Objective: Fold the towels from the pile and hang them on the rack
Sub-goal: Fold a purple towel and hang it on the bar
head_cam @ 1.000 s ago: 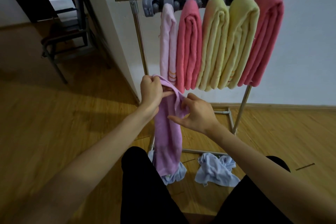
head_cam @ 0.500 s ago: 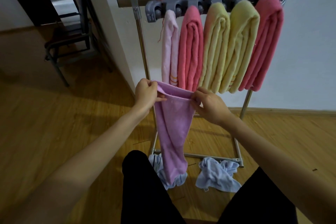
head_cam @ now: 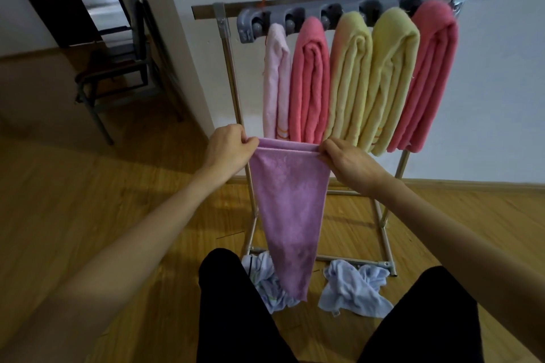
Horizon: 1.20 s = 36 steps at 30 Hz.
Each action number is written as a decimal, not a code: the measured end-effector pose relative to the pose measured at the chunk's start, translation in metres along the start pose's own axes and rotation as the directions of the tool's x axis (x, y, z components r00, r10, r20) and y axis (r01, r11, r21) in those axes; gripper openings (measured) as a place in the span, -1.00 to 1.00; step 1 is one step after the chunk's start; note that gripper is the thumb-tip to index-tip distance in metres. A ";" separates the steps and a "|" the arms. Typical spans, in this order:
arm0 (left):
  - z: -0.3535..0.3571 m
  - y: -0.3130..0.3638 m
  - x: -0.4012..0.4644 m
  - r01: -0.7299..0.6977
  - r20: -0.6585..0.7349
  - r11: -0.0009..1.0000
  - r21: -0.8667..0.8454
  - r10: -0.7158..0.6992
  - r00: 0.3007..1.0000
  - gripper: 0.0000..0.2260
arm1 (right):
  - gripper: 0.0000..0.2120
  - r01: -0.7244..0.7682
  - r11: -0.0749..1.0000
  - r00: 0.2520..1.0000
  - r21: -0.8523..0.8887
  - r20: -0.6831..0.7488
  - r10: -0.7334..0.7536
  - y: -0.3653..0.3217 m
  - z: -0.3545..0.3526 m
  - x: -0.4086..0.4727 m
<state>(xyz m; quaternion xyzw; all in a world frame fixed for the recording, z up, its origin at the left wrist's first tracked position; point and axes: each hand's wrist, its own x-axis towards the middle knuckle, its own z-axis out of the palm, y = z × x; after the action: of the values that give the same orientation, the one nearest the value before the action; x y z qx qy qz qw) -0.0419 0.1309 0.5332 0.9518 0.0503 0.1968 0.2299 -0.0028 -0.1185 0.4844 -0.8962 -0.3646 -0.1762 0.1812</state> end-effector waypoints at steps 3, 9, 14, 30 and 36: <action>-0.003 0.003 0.003 -0.016 -0.007 1.000 -0.002 0.016 1.000 -0.80 | -0.88 0.079 0.996 0.996 -0.047 0.042 -0.077 0.001 -0.005 0.001; -0.005 0.005 0.005 -0.038 0.017 0.999 0.025 0.038 0.999 -0.79 | -0.84 0.100 0.995 0.992 0.002 0.080 -0.100 0.007 -0.014 0.005; -0.011 0.004 0.010 -0.031 0.015 0.993 0.110 0.029 0.999 -0.82 | -0.86 0.036 0.987 0.999 0.155 -0.008 -0.035 0.009 -0.020 0.011; -0.035 0.029 0.009 -0.344 0.520 0.897 -0.277 0.441 0.731 -0.70 | -0.88 -0.157 0.858 0.883 0.489 -0.319 0.343 0.002 -0.017 0.037; -0.034 0.030 0.010 -0.408 0.640 0.878 -0.249 0.466 0.611 -0.55 | -0.88 -0.134 0.873 0.887 0.469 -0.336 0.317 0.000 -0.017 0.040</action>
<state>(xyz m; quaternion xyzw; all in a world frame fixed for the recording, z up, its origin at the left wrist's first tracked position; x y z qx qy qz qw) -0.0458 0.1208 0.5782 0.9291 -0.2790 -0.1152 0.2139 0.0207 -0.1026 0.5171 -0.8144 -0.2399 -0.2484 0.4664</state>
